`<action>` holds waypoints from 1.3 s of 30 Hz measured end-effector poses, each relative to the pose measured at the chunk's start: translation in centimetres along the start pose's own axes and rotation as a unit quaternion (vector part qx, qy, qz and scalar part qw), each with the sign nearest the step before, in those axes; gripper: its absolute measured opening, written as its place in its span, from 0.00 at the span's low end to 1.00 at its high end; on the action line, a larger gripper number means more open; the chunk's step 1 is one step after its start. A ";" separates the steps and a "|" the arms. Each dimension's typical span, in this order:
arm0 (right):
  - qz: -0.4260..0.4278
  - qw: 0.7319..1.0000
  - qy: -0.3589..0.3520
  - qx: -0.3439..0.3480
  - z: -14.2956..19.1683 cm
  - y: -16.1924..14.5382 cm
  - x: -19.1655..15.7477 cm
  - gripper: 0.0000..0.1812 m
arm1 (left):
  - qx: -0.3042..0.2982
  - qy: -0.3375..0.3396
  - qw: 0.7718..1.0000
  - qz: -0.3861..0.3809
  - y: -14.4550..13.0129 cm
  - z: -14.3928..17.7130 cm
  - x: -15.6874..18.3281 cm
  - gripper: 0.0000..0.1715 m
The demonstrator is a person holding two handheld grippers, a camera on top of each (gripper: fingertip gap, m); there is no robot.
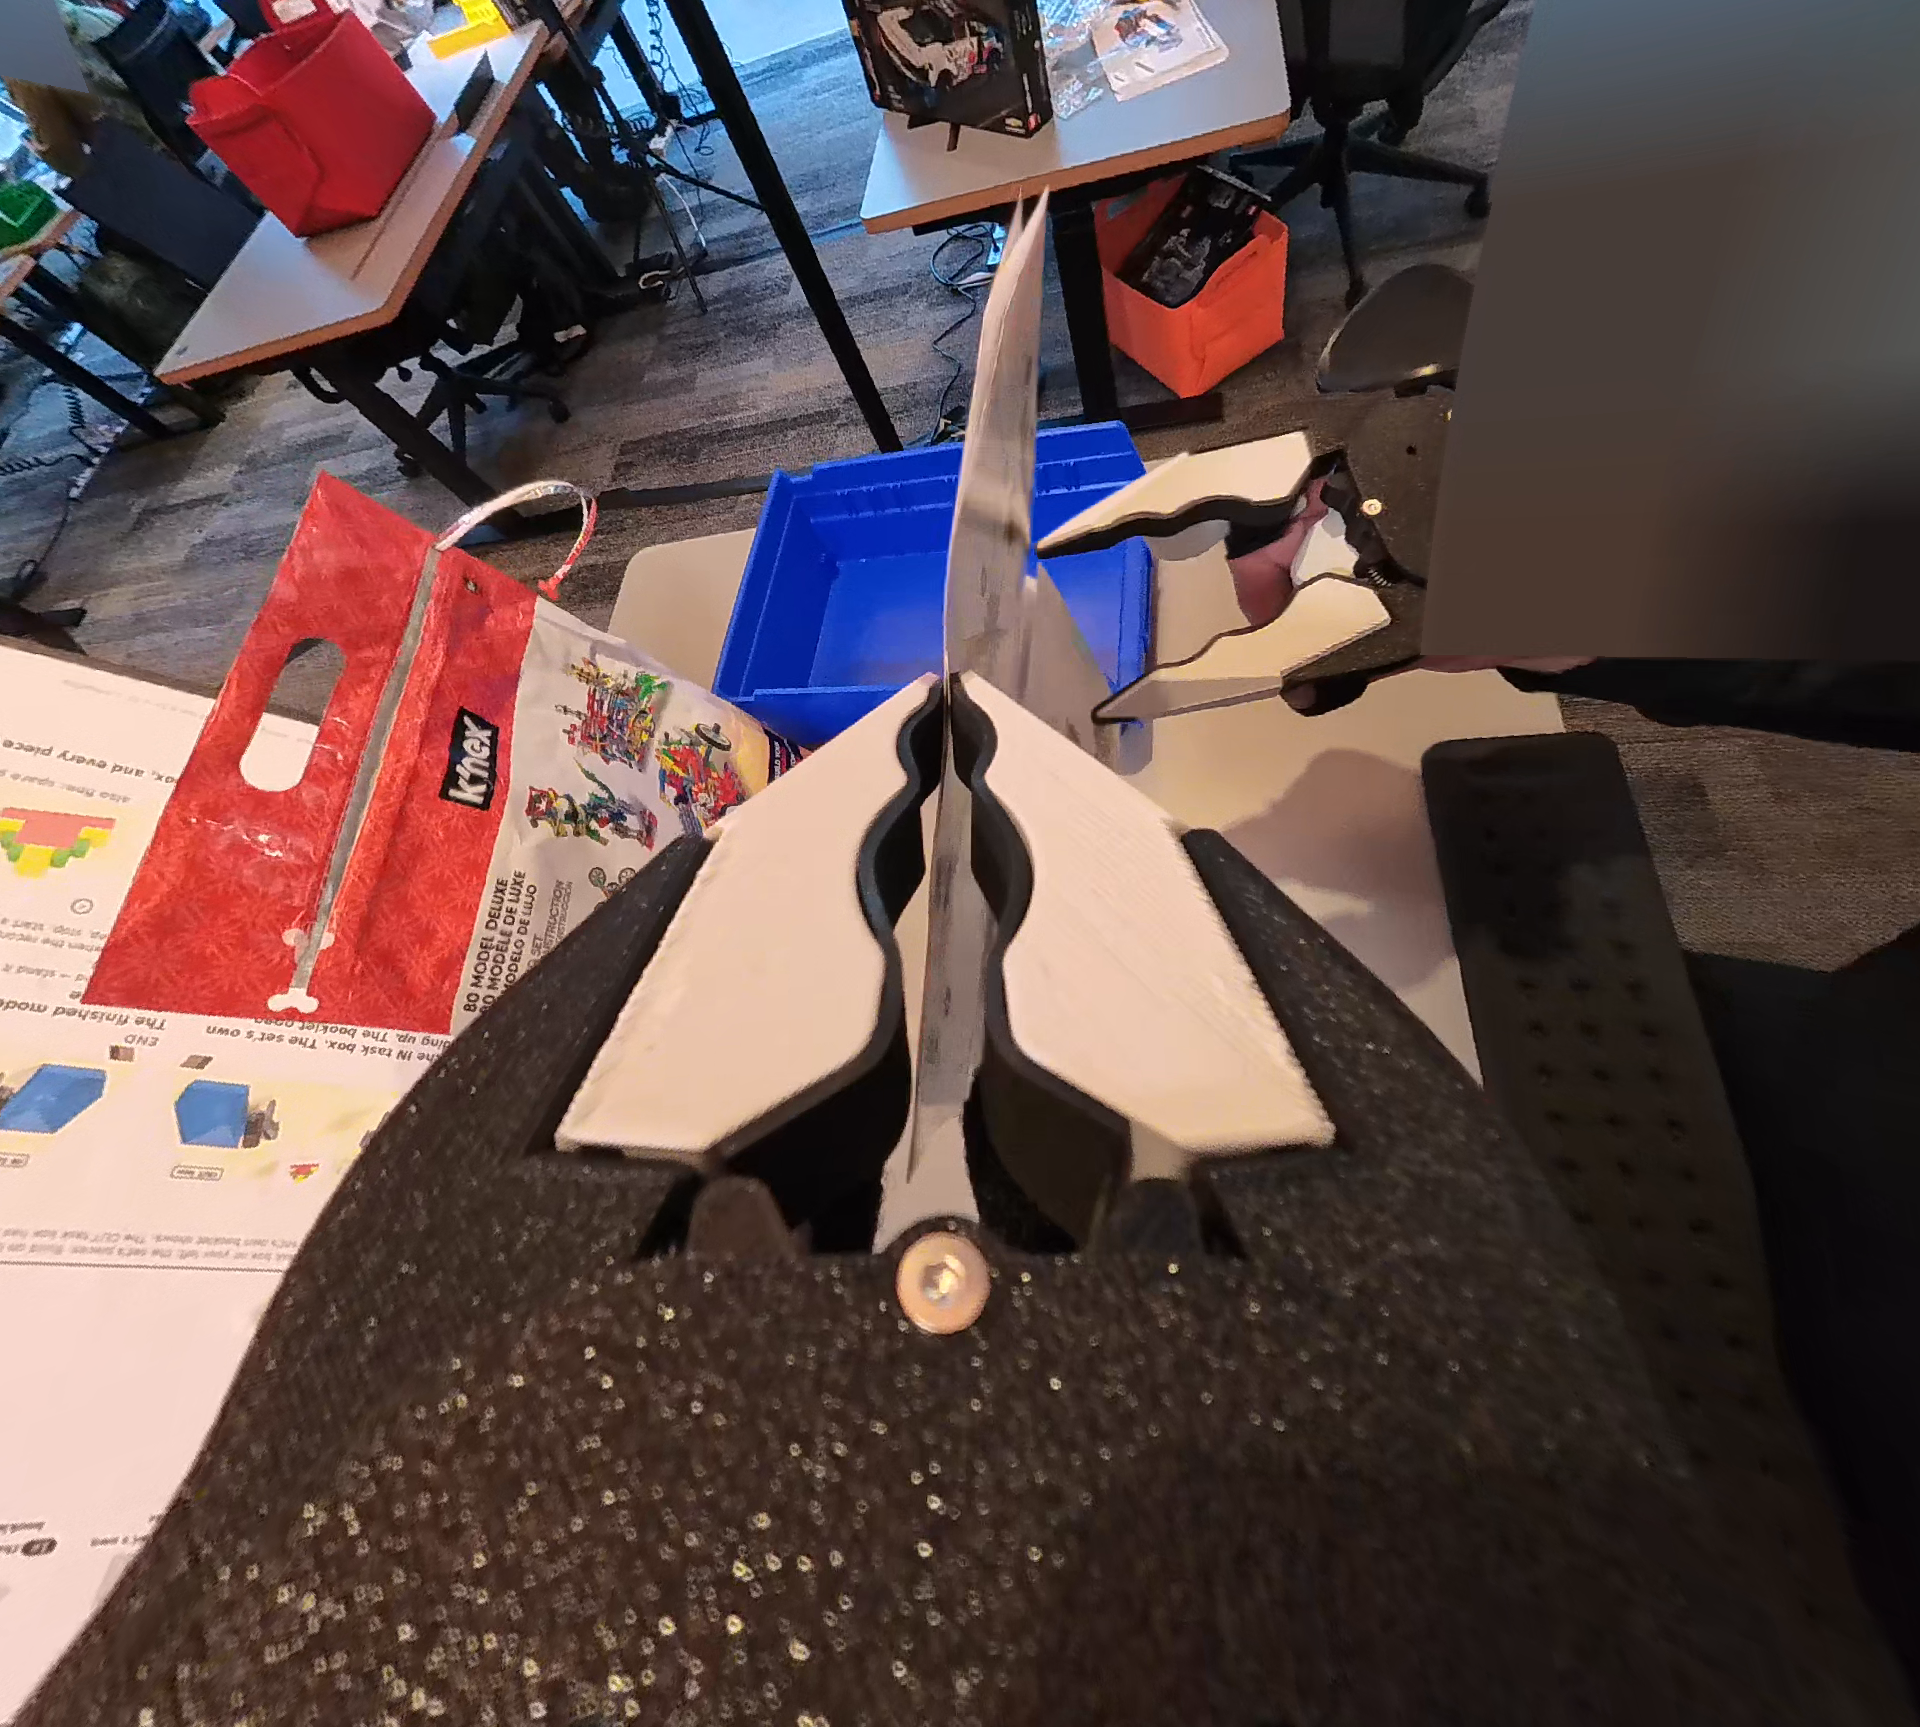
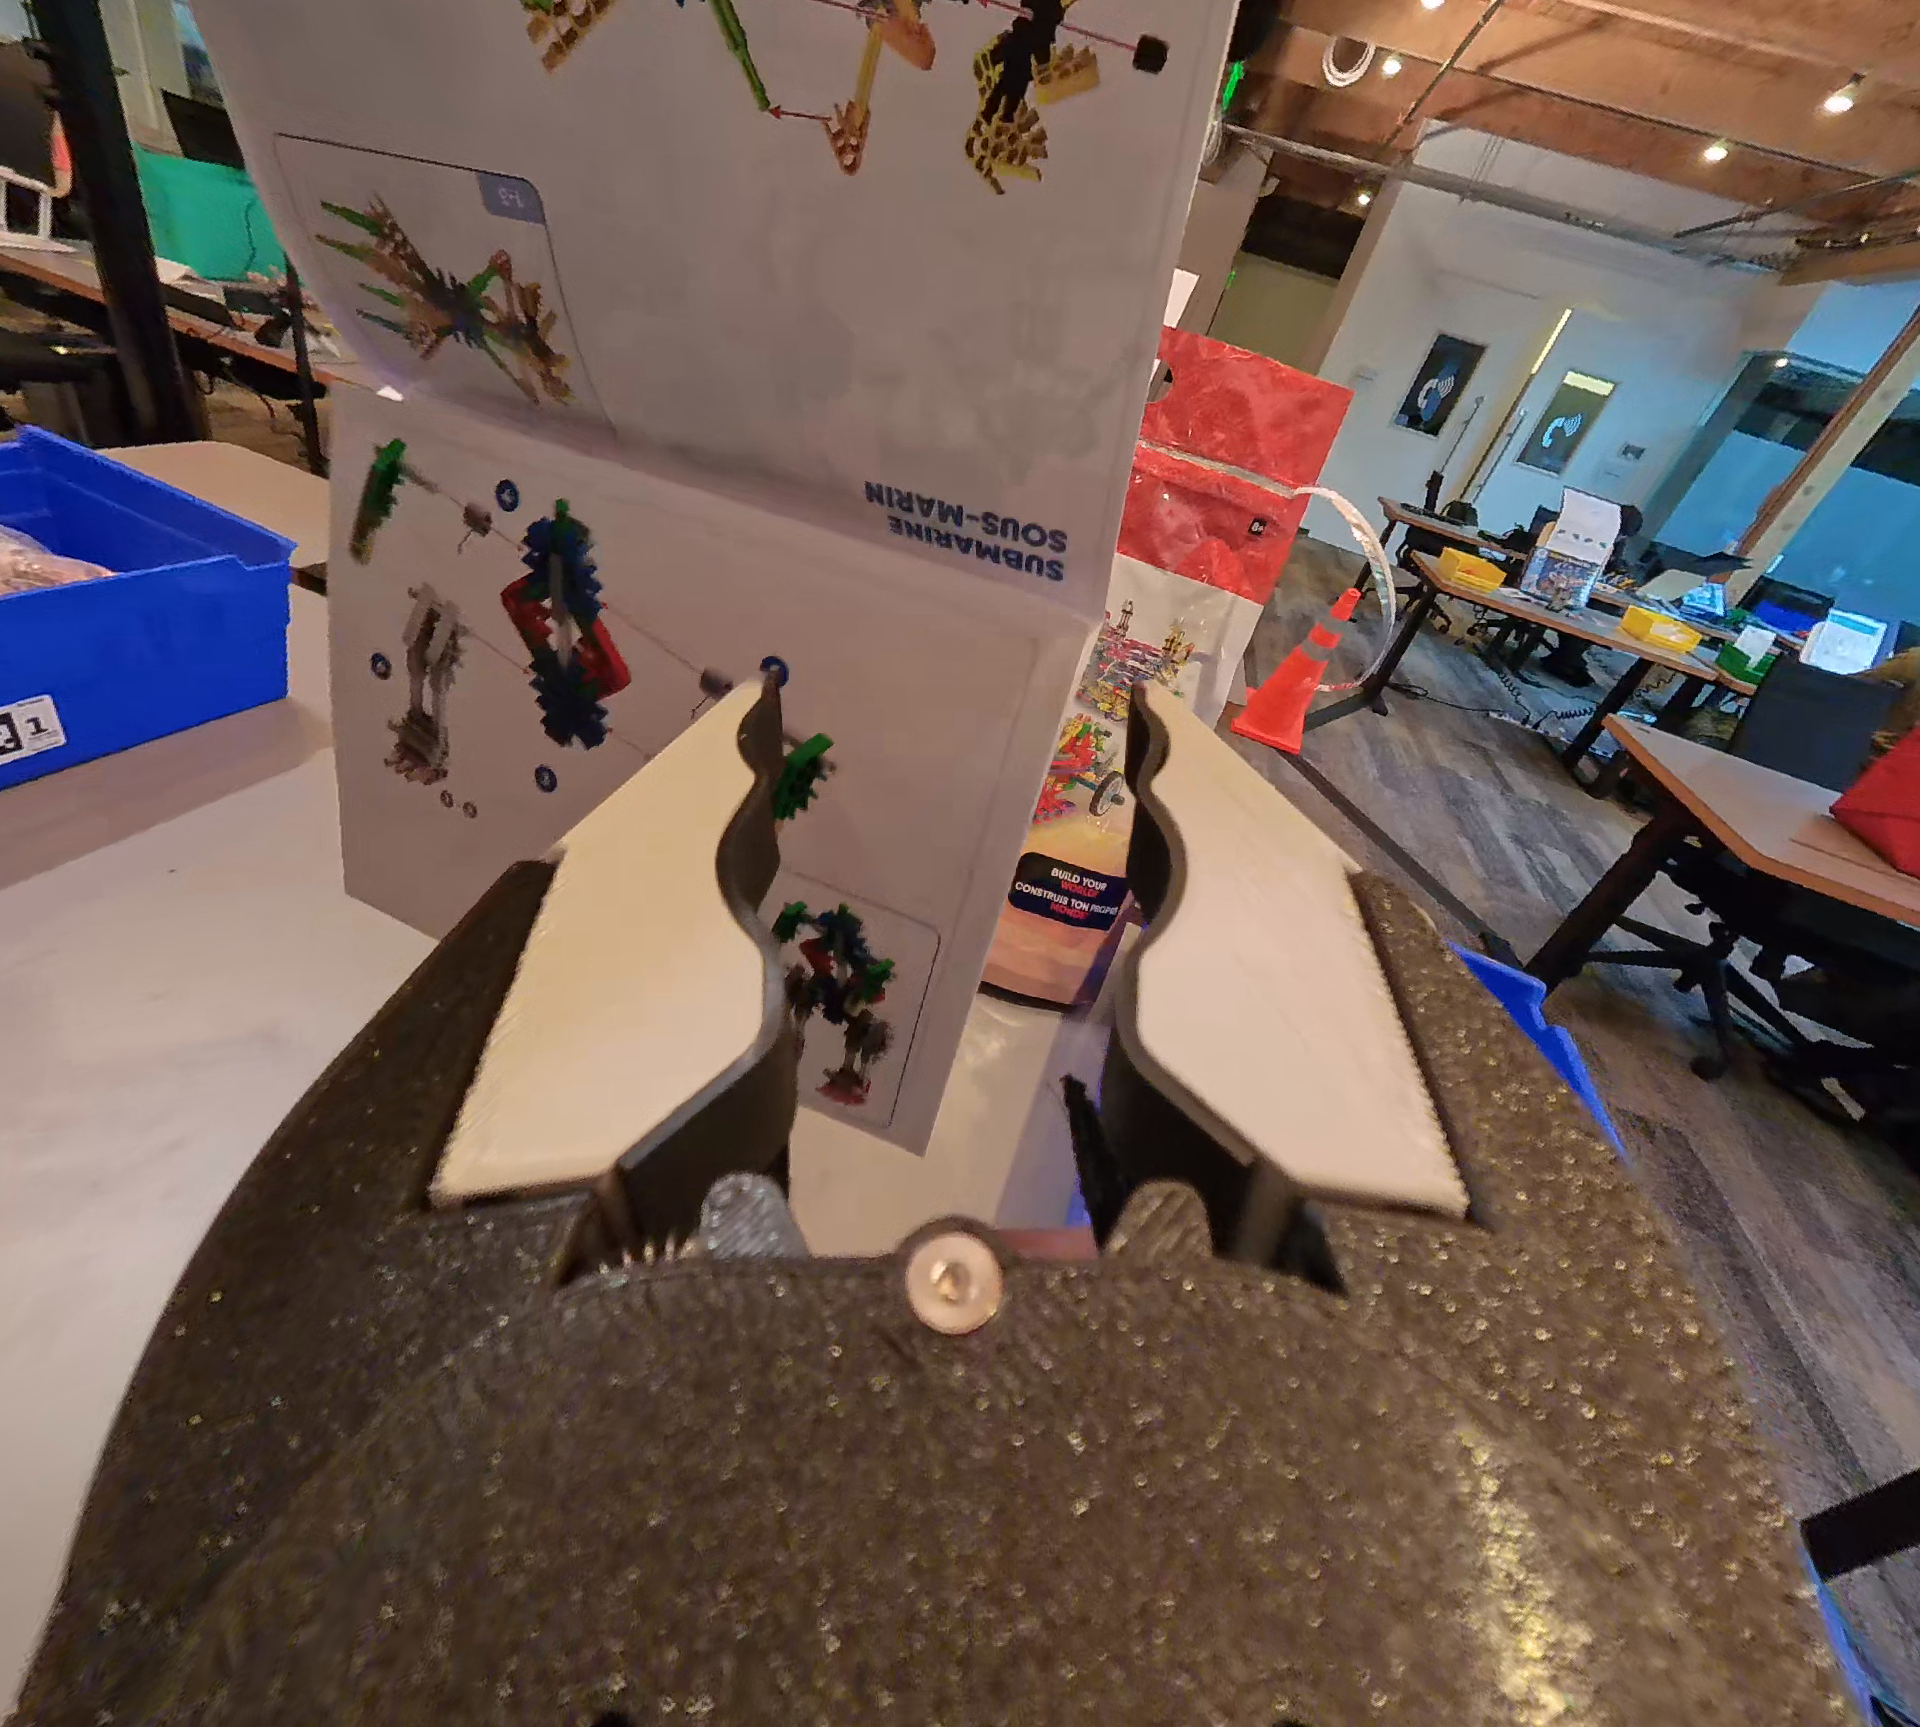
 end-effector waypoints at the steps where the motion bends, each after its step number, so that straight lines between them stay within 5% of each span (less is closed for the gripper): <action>1: 0.002 1.000 -0.001 0.000 -0.2 0.0 0.1 0.35 | 0.000 -0.001 1.000 0.000 0.1 0.0 0.0 0.00; 16: 0.035 0.998 -0.022 0.042 0.8 0.8 -0.5 0.18 | 0.006 -0.010 1.000 0.010 0.2 -0.1 0.0 0.00; 22: 0.042 0.999 0.015 0.022 0.7 -0.2 -1.4 0.00 | 0.015 -0.017 1.000 0.017 0.5 0.1 -0.1 0.00; 32: 0.080 0.968 0.236 -0.031 4.6 -3.1 -8.3 0.00 | 0.005 0.023 0.999 0.040 -0.7 1.6 -2.6 0.00; 39: 0.081 0.913 0.383 -0.112 11.2 -7.5 -12.2 0.00 | -0.059 0.094 0.985 0.130 -8.9 2.4 -7.3 0.00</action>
Point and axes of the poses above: each gripper's, where its closed fingertips meet, z back along the fingers, y out of its top, x = y × z across the jaws, the point moved 3 cm from there along z, back along the fingers, and after that the axes turned 7 degrees about -y, right-handed, at the moved point
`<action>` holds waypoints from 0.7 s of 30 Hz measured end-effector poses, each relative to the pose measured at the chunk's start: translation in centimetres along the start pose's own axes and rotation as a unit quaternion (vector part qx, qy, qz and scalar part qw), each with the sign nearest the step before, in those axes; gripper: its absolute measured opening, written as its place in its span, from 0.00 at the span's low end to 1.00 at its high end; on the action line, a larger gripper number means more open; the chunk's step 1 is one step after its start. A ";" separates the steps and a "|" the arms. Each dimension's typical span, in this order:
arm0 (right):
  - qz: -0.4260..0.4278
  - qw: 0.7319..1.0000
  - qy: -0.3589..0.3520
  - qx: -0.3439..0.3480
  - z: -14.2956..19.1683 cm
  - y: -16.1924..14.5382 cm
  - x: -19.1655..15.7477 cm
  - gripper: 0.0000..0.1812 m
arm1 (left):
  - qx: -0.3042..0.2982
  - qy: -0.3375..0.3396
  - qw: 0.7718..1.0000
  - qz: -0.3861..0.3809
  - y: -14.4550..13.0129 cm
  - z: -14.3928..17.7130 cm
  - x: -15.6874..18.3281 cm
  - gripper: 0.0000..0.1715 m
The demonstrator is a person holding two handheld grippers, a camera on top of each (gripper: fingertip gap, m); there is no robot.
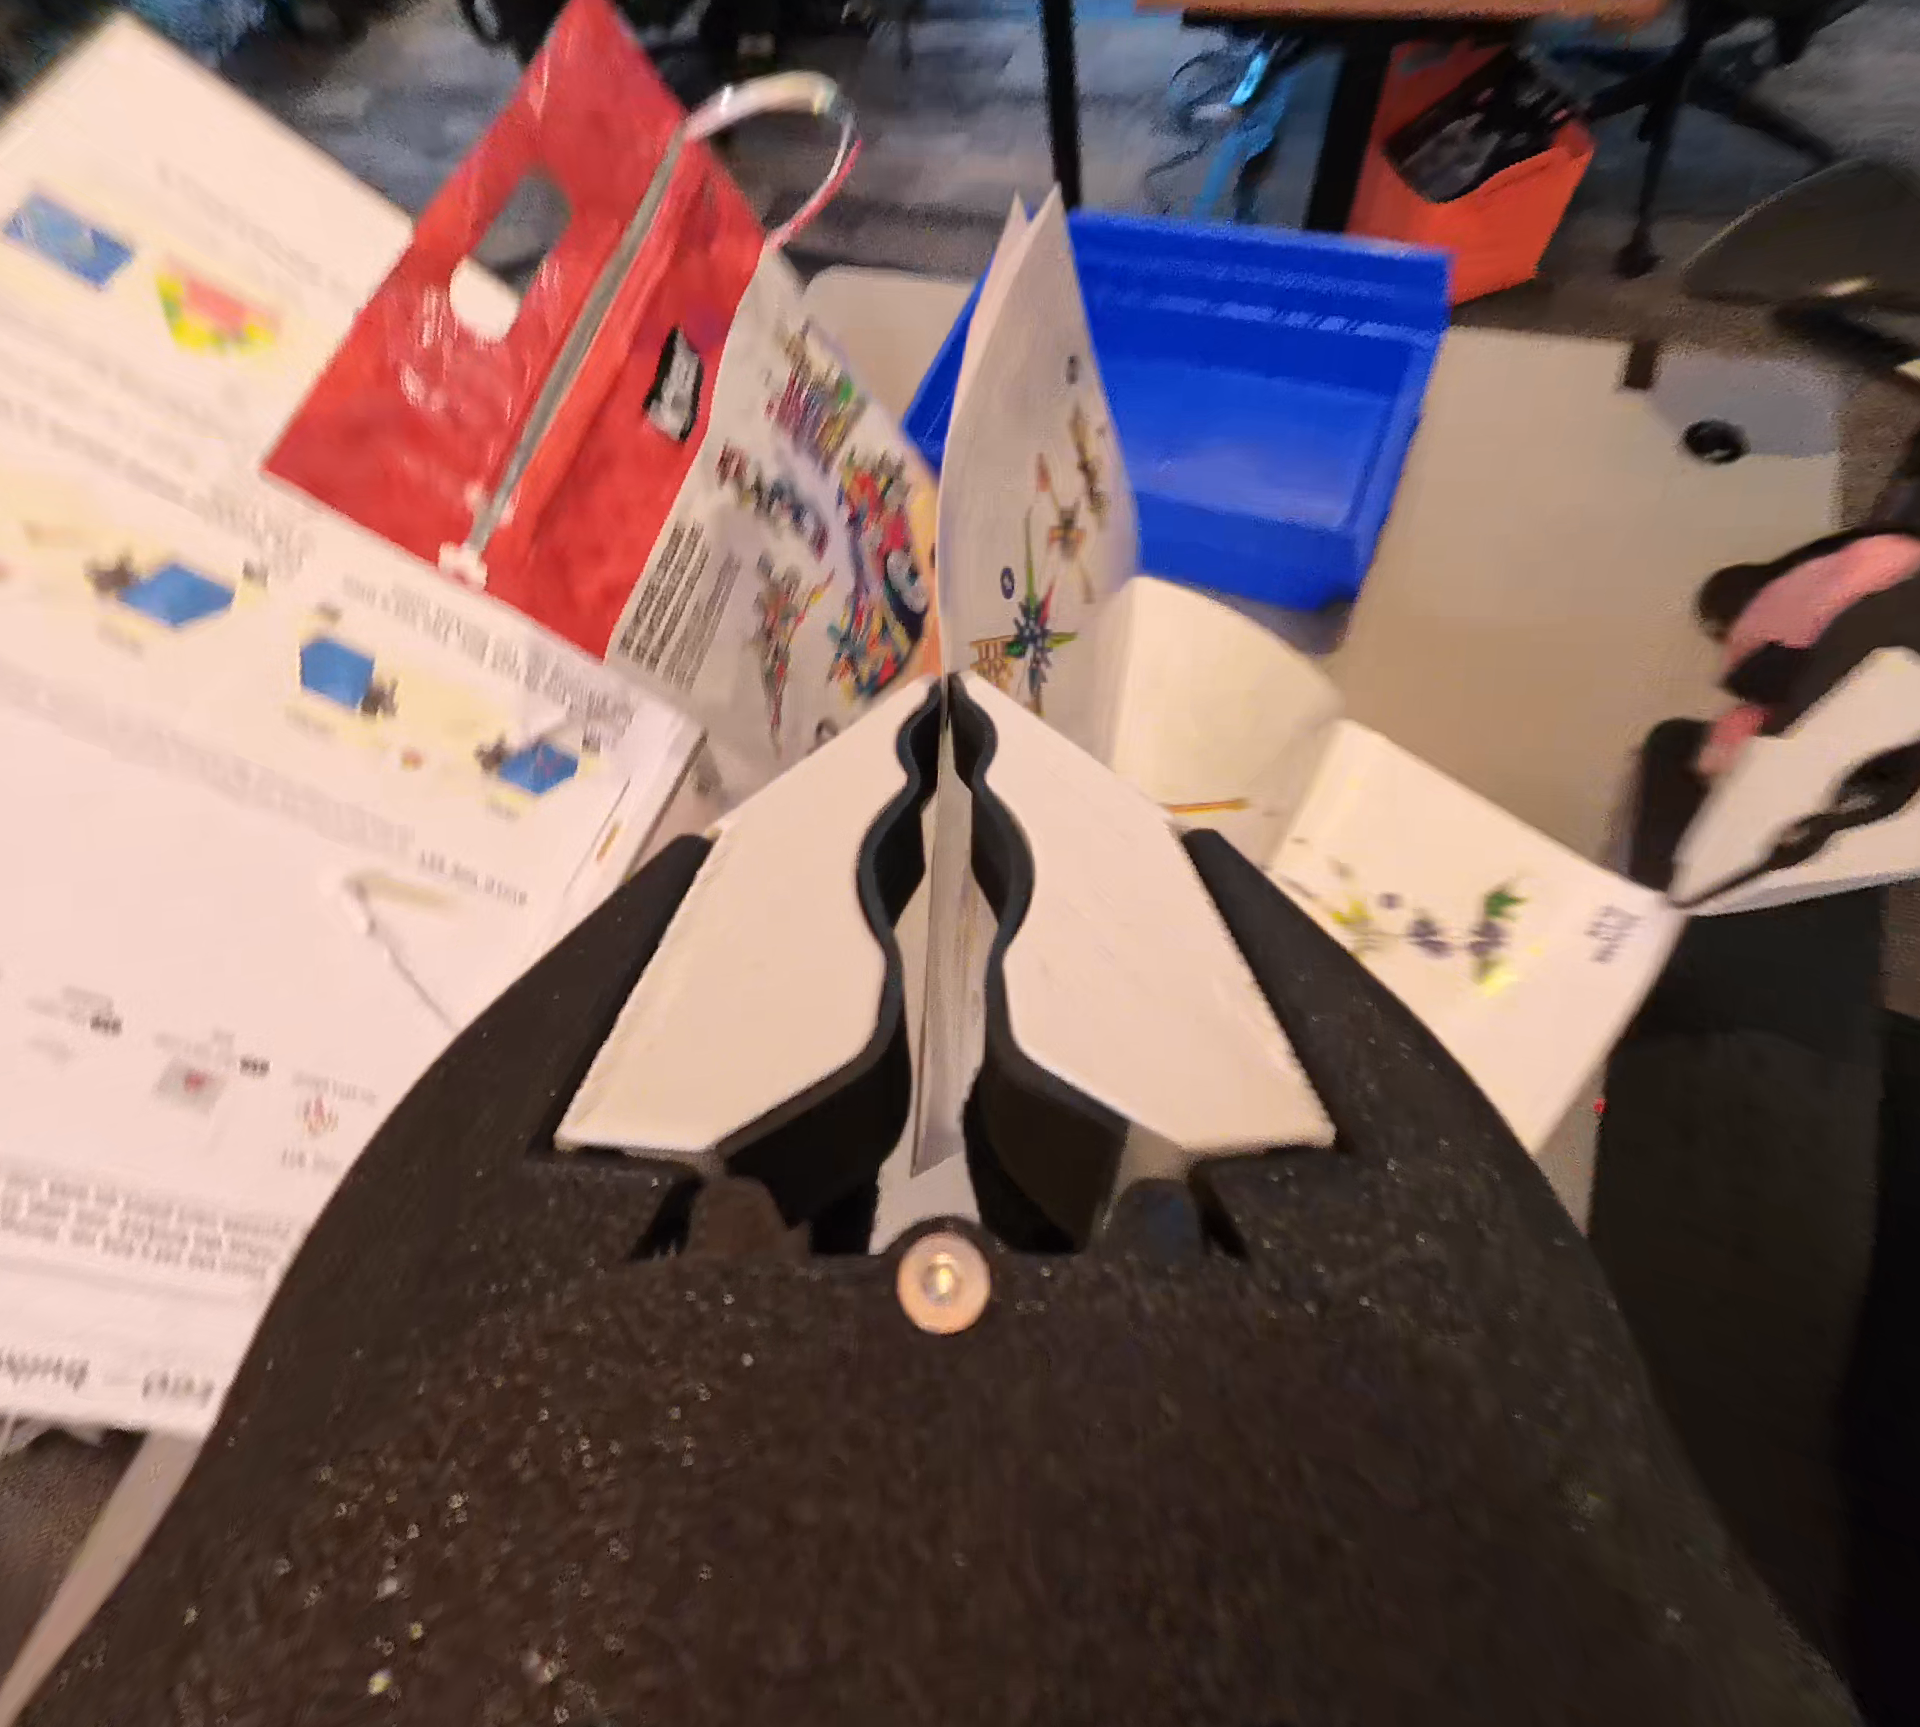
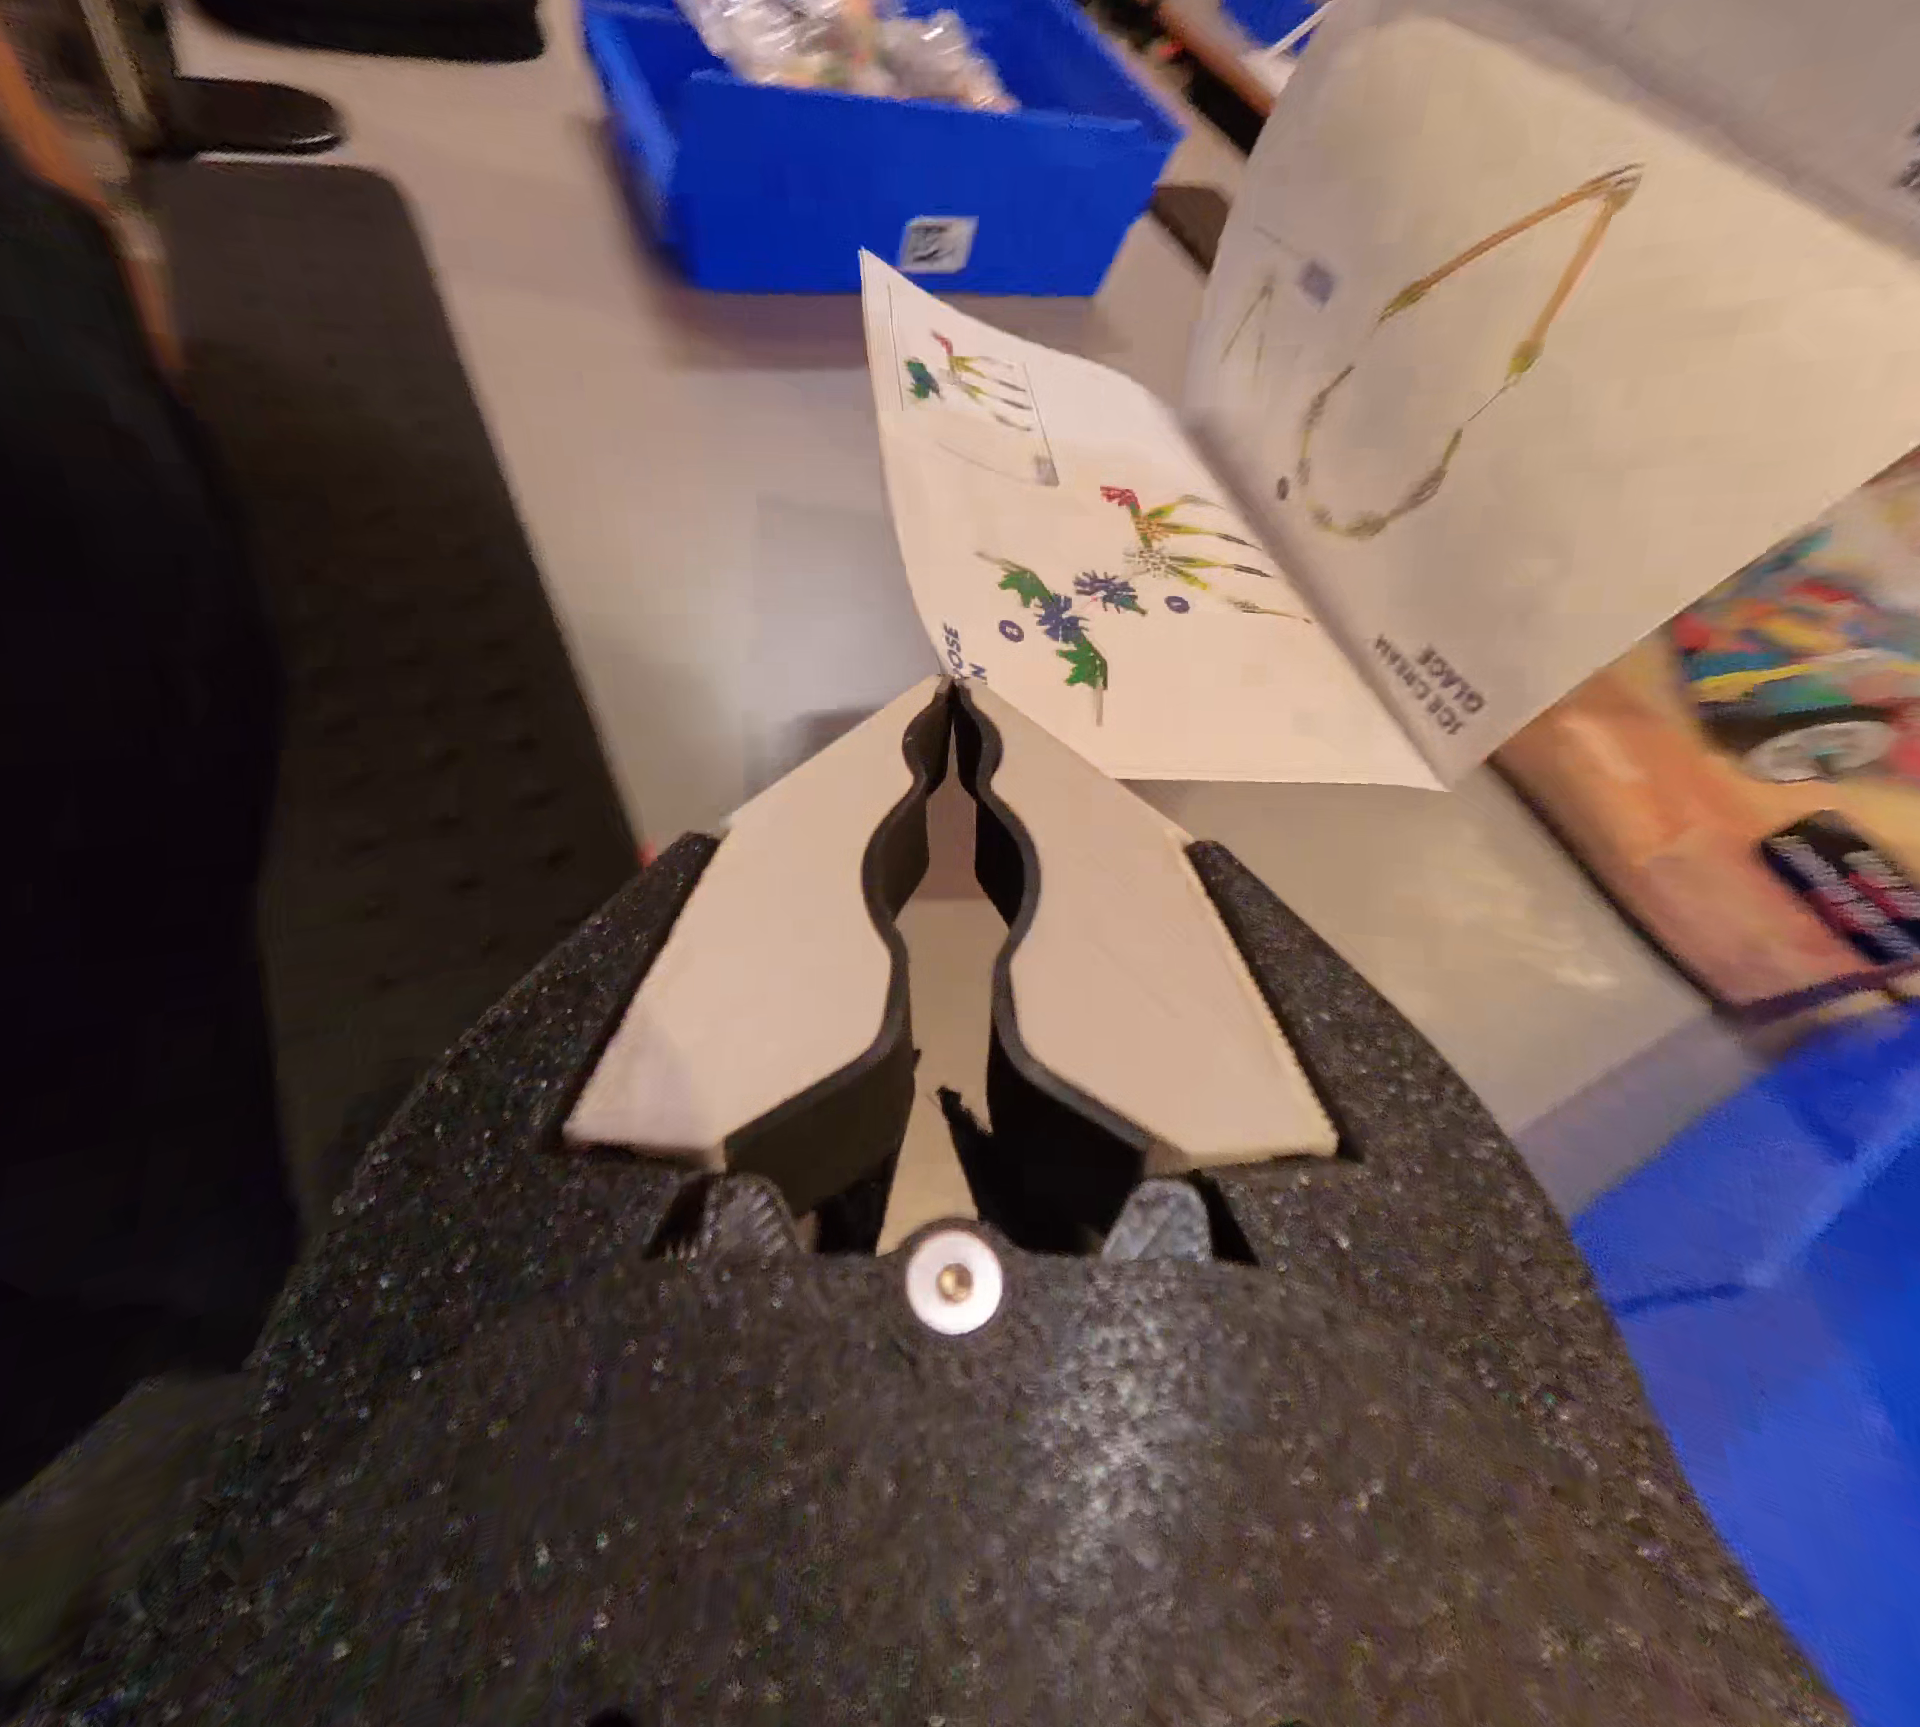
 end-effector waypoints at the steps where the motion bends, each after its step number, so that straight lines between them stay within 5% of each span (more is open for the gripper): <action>1: -0.006 1.000 0.017 -0.007 0.3 -0.5 -1.0 0.00 | -0.017 0.011 1.000 0.013 -1.6 -0.6 -0.8 0.00; 5: -0.043 0.995 0.090 -0.024 1.7 -2.5 -4.3 0.00 | -0.072 0.007 0.995 0.075 -8.1 -3.7 -2.4 0.00; 10: -0.080 0.985 0.139 -0.057 2.0 -5.1 -6.5 0.00 | -0.172 -0.004 0.978 0.119 -19.6 -10.3 -3.0 0.00; 13: -0.084 0.982 0.151 -0.071 1.3 -6.2 -7.6 0.00 | -0.219 0.024 0.968 0.124 -25.5 -12.8 -2.6 0.21; 17: -0.095 0.982 0.148 -0.074 1.0 -6.6 -8.2 0.00 | -0.184 0.066 0.977 0.083 -23.6 -11.2 -0.2 0.40; 21: -0.103 0.982 0.144 -0.067 0.9 -6.4 -8.1 0.00 | -0.100 -0.061 0.993 0.024 -17.8 -9.7 9.5 0.34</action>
Point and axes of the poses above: each gripper's, where its closed fingertips meet, z back along the fingers, y out of its top, x = y × z across the jaws, the point moved 3 cm from there along z, back along the fingers, and after that the axes turned 7 degrees about -y, right-handed, at the moved point
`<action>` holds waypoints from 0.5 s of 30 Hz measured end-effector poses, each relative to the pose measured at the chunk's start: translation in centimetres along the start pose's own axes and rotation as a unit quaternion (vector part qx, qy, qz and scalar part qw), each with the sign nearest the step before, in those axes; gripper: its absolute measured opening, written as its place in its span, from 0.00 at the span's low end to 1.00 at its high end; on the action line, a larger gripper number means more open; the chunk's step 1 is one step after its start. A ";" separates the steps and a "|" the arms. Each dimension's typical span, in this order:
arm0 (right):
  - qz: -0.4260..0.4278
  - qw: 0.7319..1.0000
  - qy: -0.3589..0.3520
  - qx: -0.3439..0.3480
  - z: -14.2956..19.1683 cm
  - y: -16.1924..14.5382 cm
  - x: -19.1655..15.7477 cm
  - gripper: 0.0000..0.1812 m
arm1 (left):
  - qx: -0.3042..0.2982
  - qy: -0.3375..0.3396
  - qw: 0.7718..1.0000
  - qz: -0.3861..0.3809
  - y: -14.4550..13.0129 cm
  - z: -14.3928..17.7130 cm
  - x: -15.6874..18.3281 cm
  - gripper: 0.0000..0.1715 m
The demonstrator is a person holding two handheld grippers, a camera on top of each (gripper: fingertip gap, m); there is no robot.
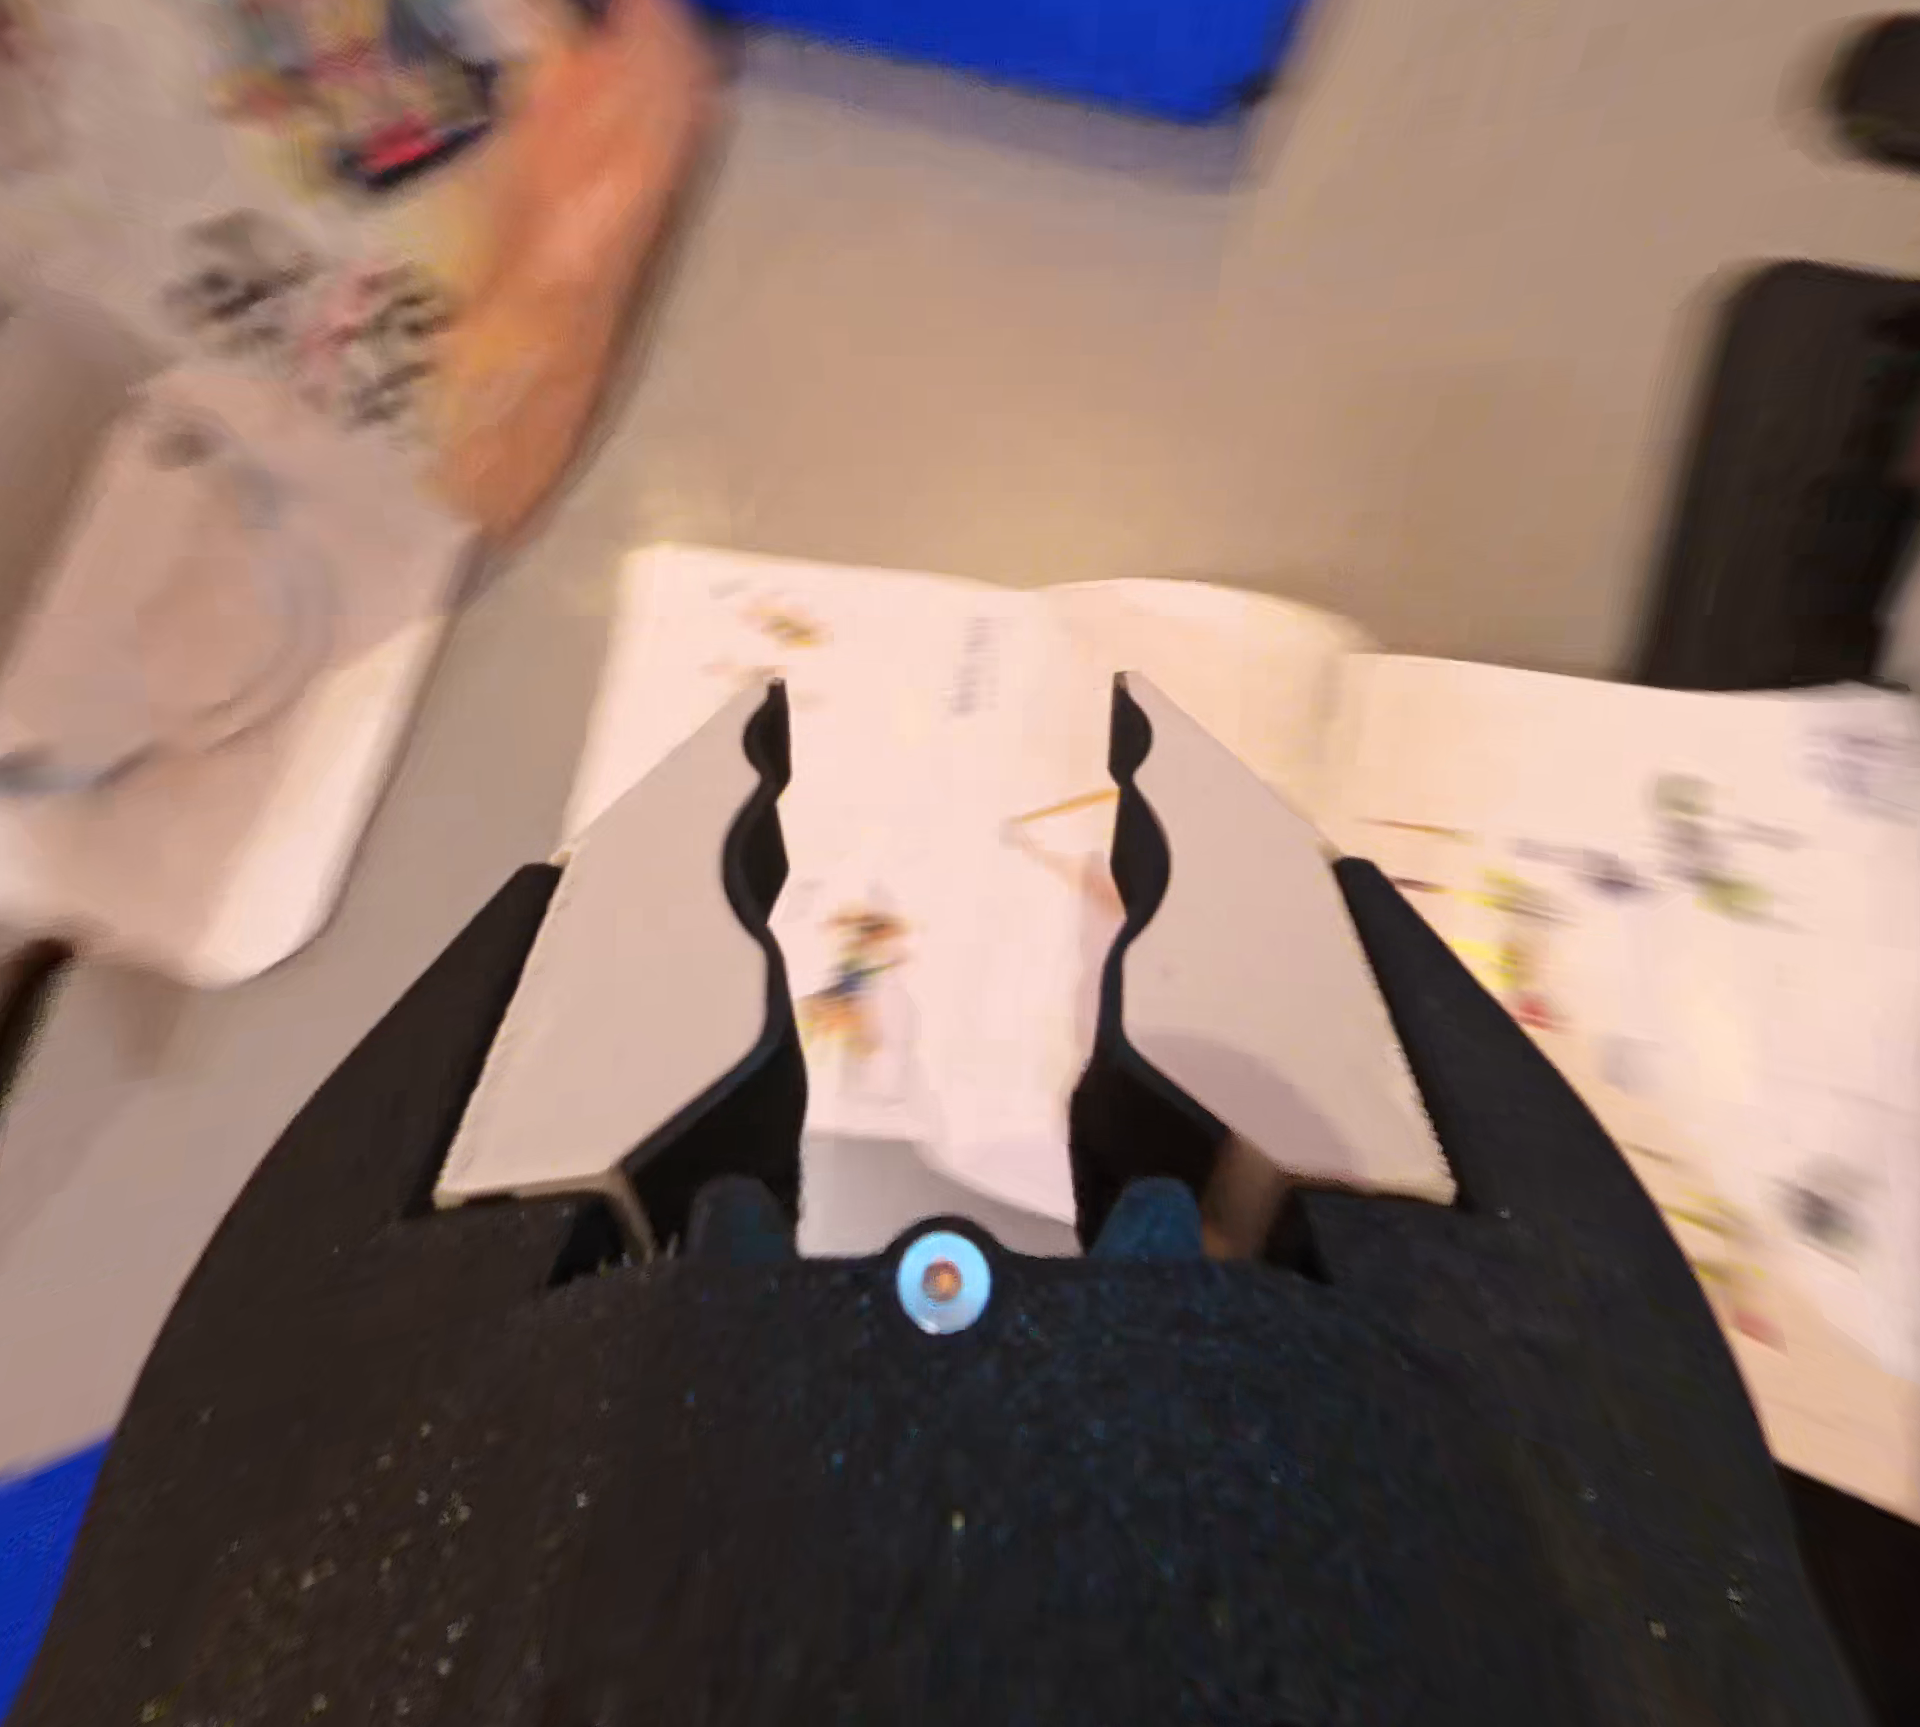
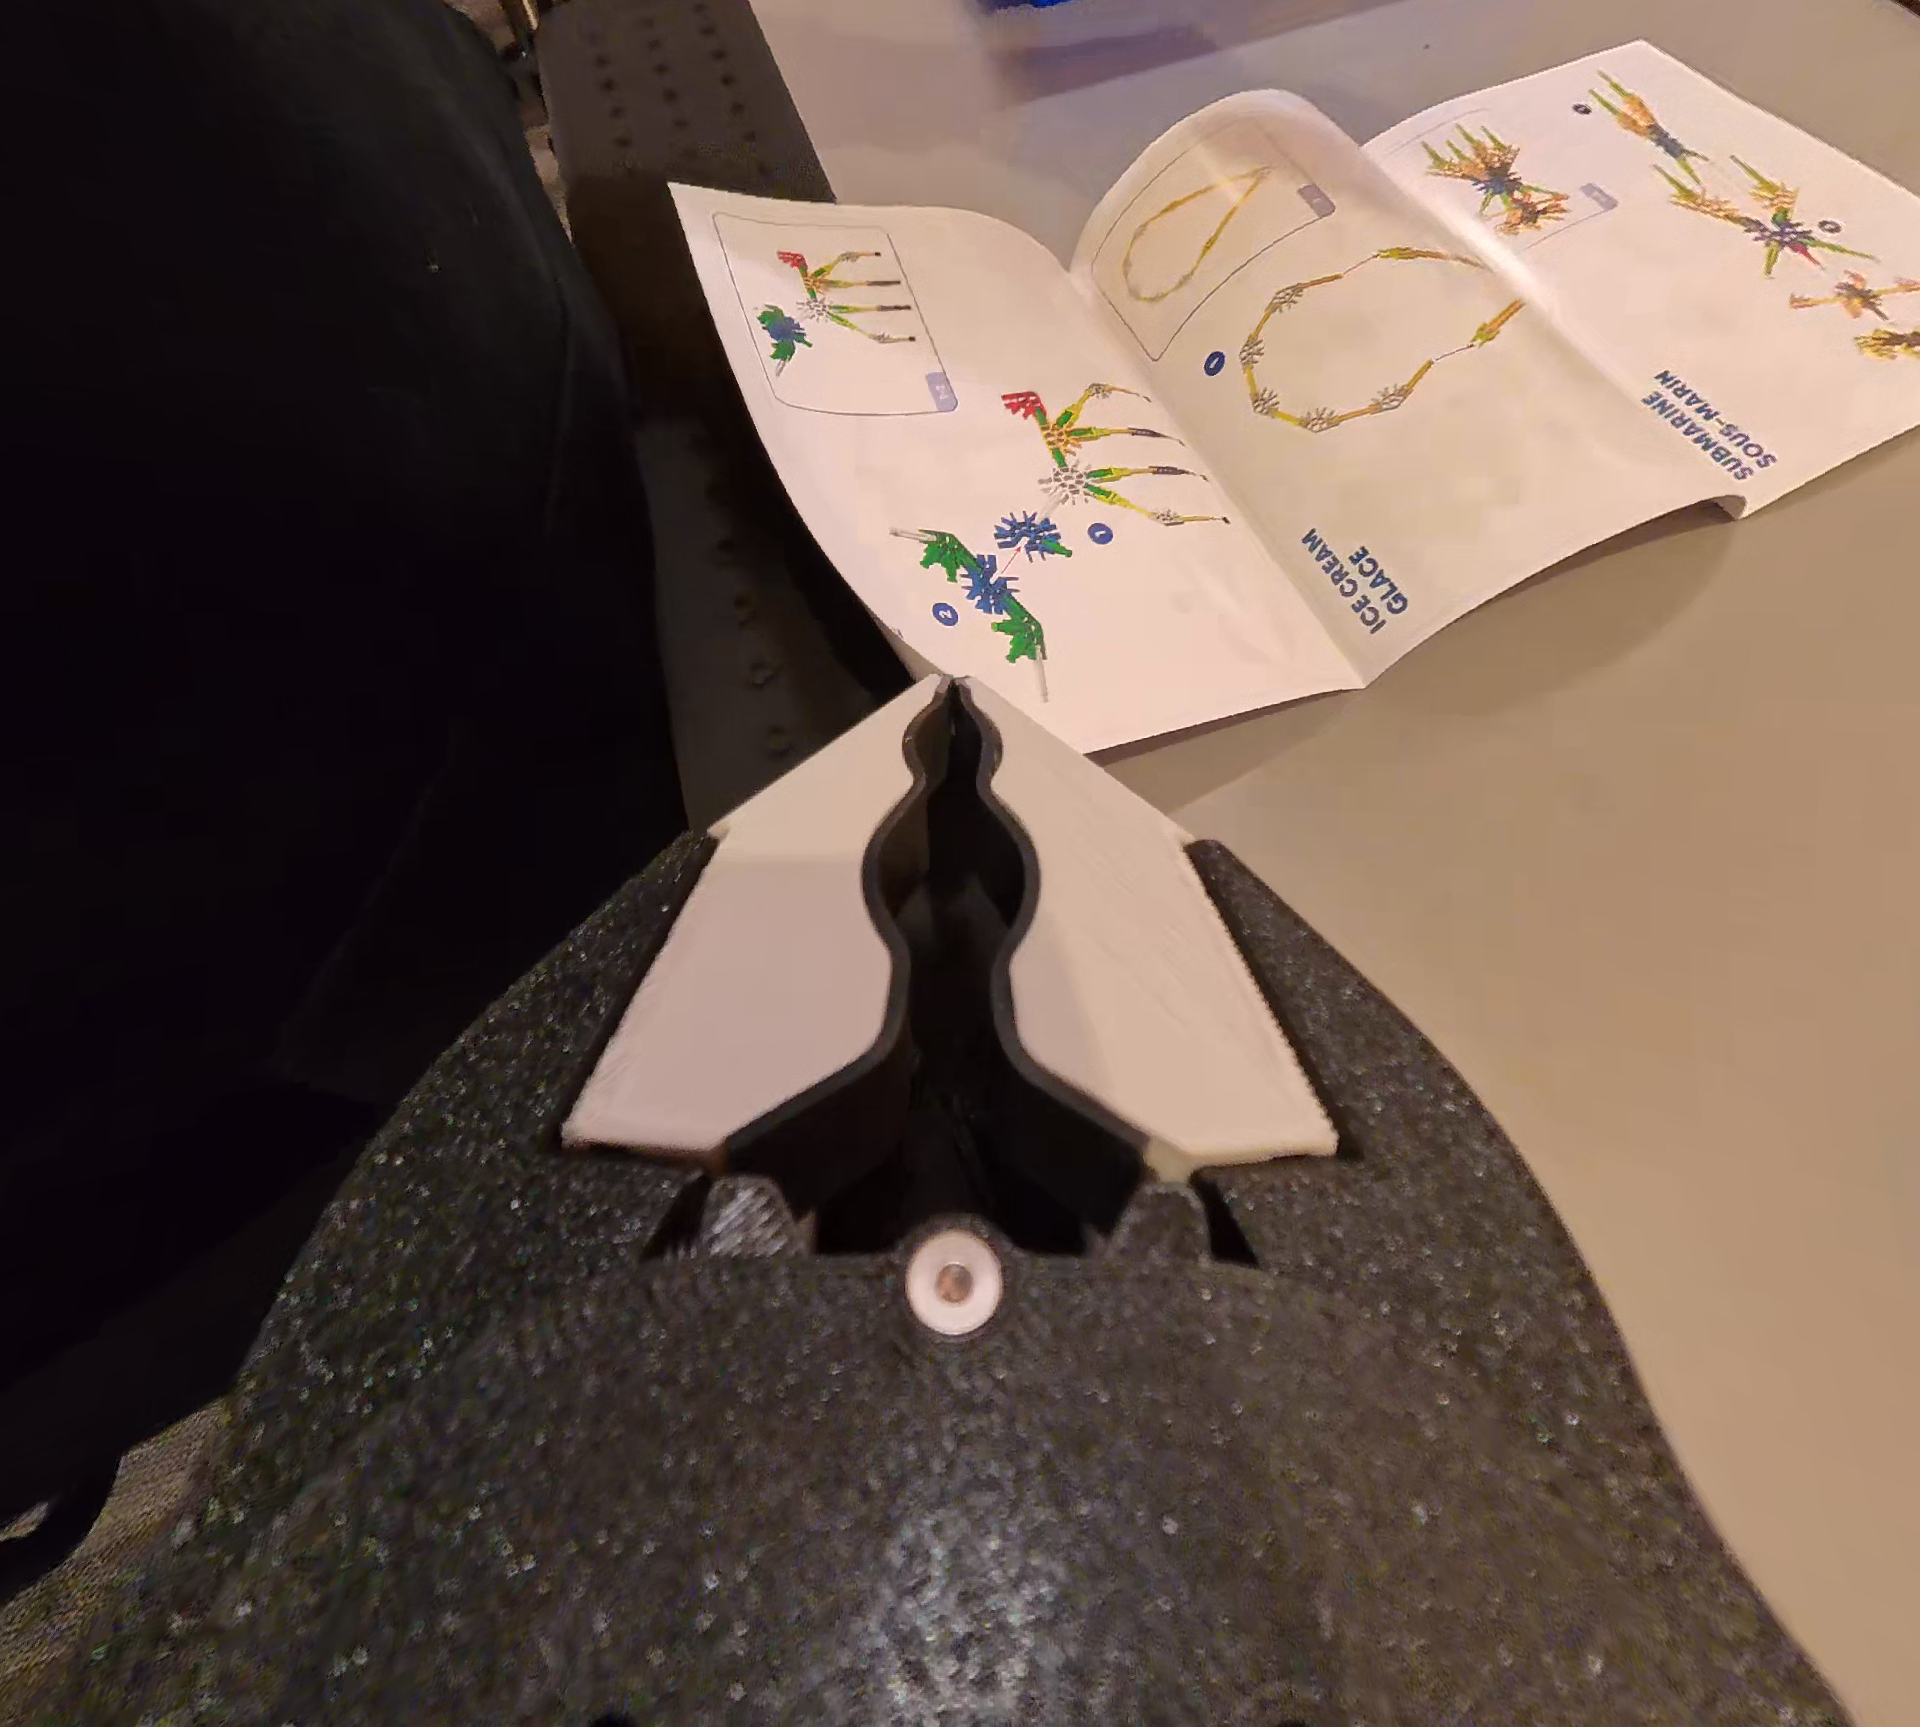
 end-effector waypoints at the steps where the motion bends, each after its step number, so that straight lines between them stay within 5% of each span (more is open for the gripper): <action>1: -0.001 1.000 0.000 0.002 0.0 0.1 0.1 0.00 | -0.001 -0.056 0.998 -0.013 0.3 -0.3 3.6 0.33; 7: -0.006 1.000 0.001 0.007 -0.4 0.6 0.3 0.00 | -0.041 -0.279 0.959 -0.013 -3.4 -4.8 18.1 0.32; 15: -0.004 0.999 0.014 -0.044 -1.3 -1.7 -0.9 0.00 | -0.028 -0.312 0.949 0.039 -6.4 -7.6 20.7 0.24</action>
Point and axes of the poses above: each gripper's, where its closed fingertips meet, z back along the fingers, y out of its top, x = y × z across the jaws, the point moved 3 cm from there along z, back along the fingers, and after that the axes turned 7 degrees about -y, right-handed, at the moved point
